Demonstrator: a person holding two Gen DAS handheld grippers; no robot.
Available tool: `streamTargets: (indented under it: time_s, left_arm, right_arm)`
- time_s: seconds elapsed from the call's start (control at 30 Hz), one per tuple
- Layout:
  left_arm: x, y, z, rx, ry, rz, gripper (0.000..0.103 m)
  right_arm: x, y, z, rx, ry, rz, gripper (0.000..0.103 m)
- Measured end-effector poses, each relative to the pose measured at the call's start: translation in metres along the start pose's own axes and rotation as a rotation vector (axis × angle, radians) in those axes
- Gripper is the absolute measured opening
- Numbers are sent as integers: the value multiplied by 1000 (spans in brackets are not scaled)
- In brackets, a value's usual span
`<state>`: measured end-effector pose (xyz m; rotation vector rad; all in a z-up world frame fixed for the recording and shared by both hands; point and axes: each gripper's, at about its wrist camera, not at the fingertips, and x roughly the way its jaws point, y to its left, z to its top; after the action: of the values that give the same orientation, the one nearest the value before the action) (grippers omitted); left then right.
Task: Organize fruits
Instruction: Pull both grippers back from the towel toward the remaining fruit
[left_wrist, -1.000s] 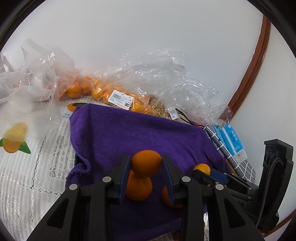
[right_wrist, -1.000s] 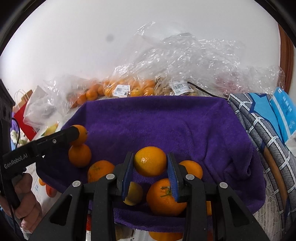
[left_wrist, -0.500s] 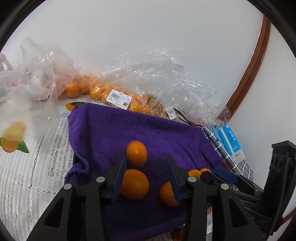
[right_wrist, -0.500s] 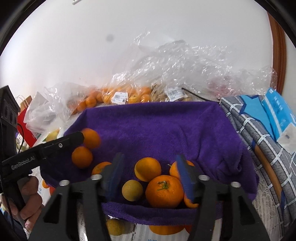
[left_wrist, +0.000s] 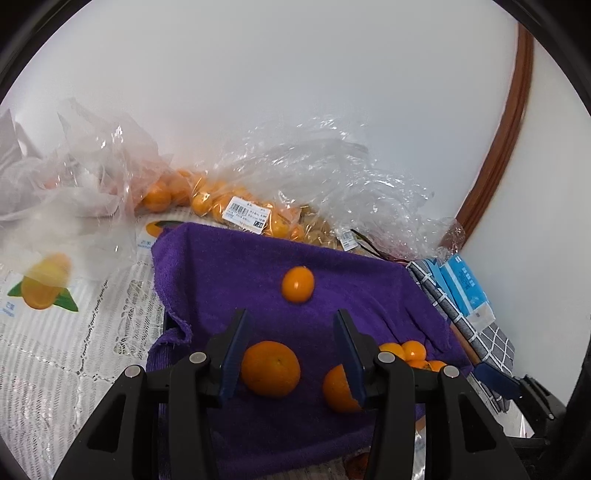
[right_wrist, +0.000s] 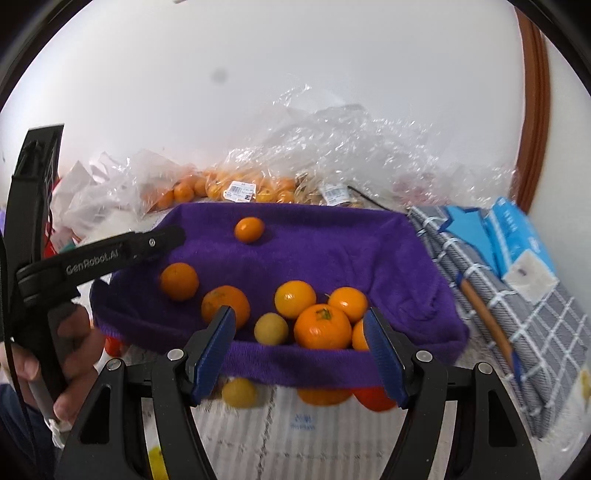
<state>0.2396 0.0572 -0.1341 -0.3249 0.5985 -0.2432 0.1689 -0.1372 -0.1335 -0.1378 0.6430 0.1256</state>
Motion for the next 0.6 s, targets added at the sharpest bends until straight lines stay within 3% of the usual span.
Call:
streamTargets:
  time_s: [0.3, 0.43, 0.6]
  left_arm:
    - [-25, -19, -22, 62, 35, -27, 43]
    - [-45, -17, -35, 90, 47, -14, 43]
    - [-62, 5, -47, 69, 76, 37, 43]
  right_arm:
    - [-31, -1, -12, 13, 25, 3, 71]
    - [-35, 3, -20, -1, 36, 14, 71]
    - [-30, 7, -32, 17, 63, 27, 63]
